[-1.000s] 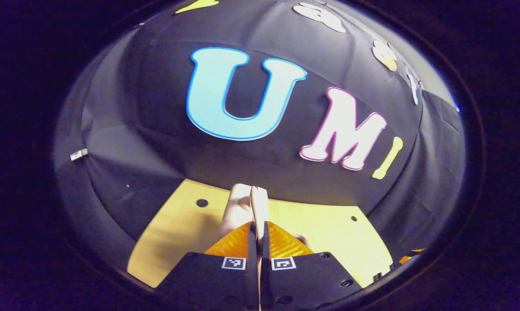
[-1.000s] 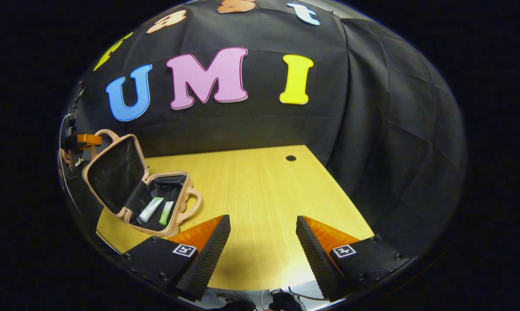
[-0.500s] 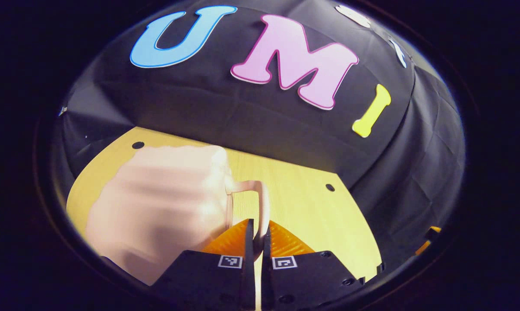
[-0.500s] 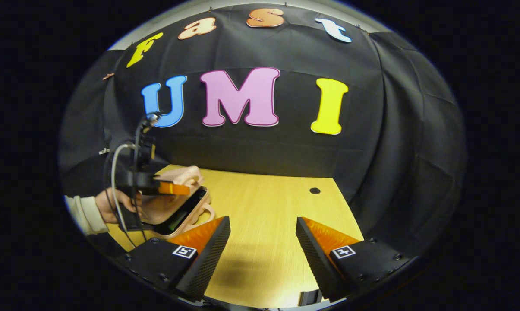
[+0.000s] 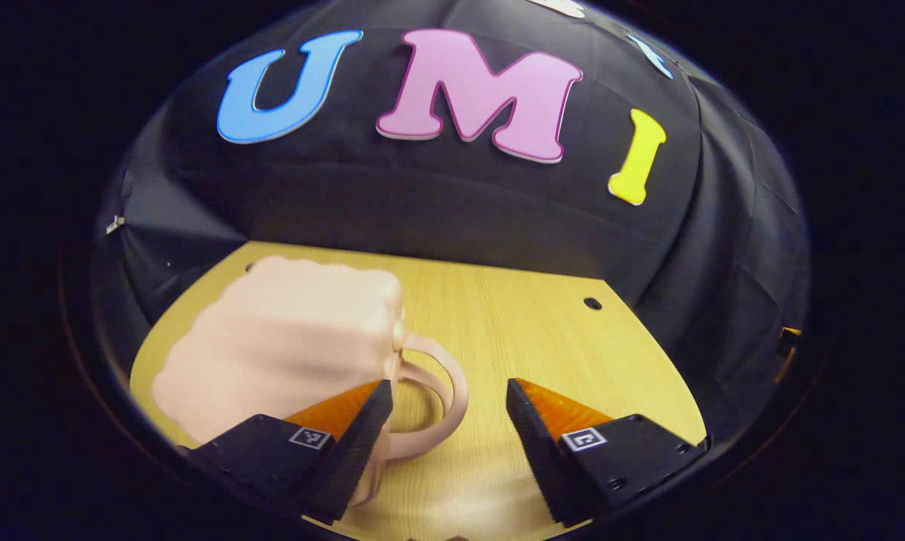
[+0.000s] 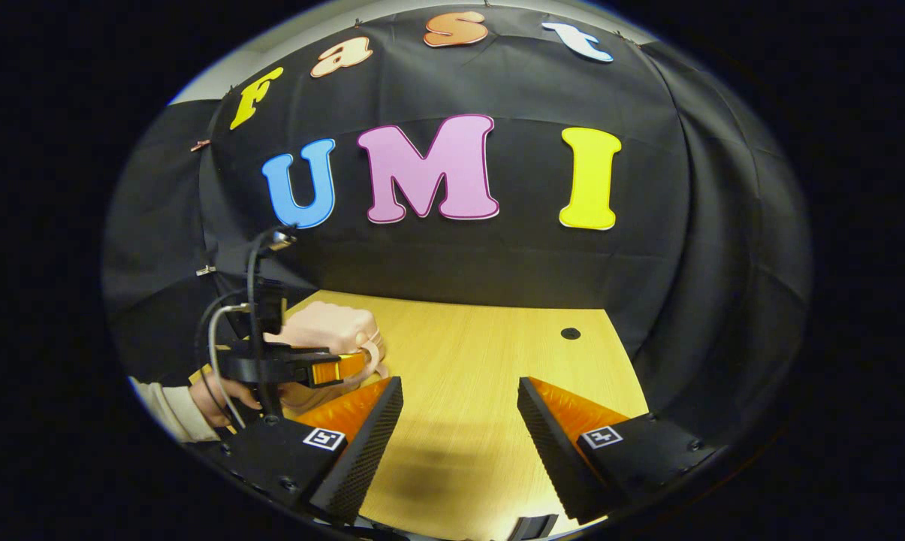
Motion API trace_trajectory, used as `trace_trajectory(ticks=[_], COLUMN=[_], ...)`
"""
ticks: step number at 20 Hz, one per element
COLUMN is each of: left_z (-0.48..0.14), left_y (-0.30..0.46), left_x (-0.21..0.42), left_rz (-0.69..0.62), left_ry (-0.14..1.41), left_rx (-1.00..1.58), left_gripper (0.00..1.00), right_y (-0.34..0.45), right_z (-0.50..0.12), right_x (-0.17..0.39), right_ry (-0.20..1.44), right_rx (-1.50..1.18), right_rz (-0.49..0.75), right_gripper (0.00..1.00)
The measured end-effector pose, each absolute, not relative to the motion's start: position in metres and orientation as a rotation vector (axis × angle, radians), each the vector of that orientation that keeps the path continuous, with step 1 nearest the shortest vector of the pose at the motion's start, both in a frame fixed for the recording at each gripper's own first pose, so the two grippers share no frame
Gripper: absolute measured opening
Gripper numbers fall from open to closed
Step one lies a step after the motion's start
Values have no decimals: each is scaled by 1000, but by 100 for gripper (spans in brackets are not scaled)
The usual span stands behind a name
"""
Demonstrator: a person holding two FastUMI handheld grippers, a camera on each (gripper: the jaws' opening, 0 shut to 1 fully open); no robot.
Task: First open the suitcase, pack the skin care products into it, and then close the suitcase.
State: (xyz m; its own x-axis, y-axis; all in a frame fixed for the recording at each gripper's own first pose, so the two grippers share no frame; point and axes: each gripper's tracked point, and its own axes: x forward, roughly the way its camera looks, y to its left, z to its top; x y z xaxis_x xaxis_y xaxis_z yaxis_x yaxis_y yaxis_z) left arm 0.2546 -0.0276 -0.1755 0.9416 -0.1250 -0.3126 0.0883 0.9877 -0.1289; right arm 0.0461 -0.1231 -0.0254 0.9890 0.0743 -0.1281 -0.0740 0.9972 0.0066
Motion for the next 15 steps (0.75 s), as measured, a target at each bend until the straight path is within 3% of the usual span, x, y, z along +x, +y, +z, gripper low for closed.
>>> trace_trajectory(ticks=[3, 6, 15], left_z=[-101, -52, -14], left_y=[-14, 1, 39], left_x=[203, 148, 68], left_rz=[-76, -61, -55], left_ry=[138, 48, -27], left_rx=[-77, -73, -69], left_gripper=[96, 96, 96], right_y=[-113, -101, -59], right_z=[-13, 3, 30], right_x=[50, 55, 24], right_ry=[106, 75, 10], right_rx=[36, 76, 106], right_rz=[66, 42, 1], right_gripper=[97, 97, 98])
